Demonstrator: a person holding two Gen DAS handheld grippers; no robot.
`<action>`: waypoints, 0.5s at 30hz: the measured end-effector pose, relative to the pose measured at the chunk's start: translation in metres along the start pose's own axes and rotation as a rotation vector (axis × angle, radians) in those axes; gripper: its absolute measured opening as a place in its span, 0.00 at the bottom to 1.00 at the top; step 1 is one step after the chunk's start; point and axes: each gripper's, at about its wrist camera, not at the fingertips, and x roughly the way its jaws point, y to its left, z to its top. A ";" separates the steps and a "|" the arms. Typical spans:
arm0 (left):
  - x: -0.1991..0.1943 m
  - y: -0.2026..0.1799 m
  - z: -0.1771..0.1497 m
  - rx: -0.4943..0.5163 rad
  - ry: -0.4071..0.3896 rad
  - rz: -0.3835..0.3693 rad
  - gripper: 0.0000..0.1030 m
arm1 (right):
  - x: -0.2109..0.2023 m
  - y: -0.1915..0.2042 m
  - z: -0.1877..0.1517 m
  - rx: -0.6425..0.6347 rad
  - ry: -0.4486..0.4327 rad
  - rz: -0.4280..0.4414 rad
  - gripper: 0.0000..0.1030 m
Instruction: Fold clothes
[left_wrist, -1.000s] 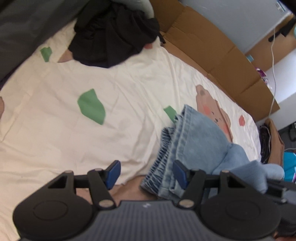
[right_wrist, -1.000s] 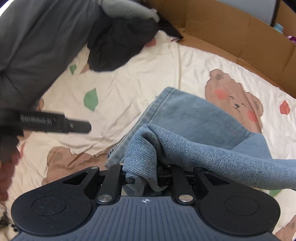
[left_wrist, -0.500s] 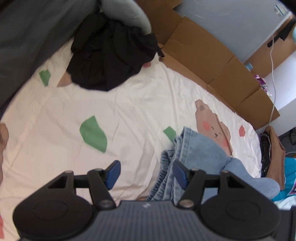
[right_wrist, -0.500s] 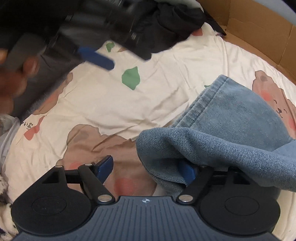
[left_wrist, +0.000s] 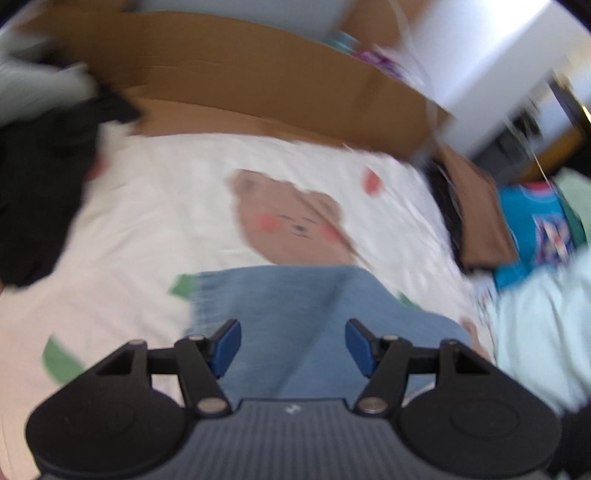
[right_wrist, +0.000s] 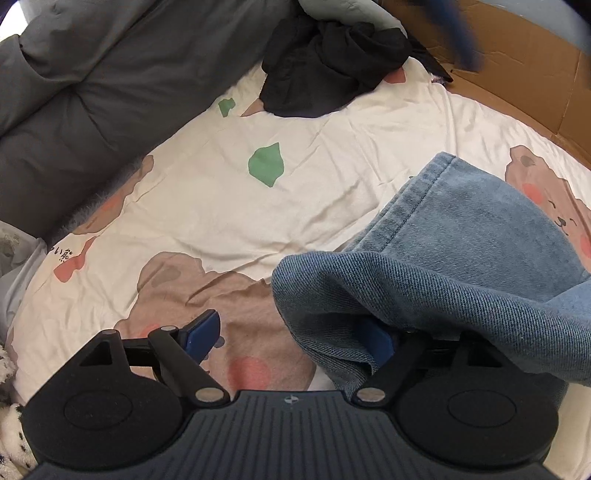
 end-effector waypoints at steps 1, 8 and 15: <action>0.006 -0.010 0.007 0.039 0.026 -0.014 0.64 | 0.000 0.000 0.000 0.003 -0.001 0.003 0.84; 0.040 -0.067 0.028 0.304 0.191 -0.073 0.64 | 0.004 -0.001 -0.001 0.018 -0.004 0.017 0.84; 0.044 -0.108 0.019 0.449 0.257 -0.075 0.64 | 0.012 -0.001 0.008 0.012 0.050 0.021 0.84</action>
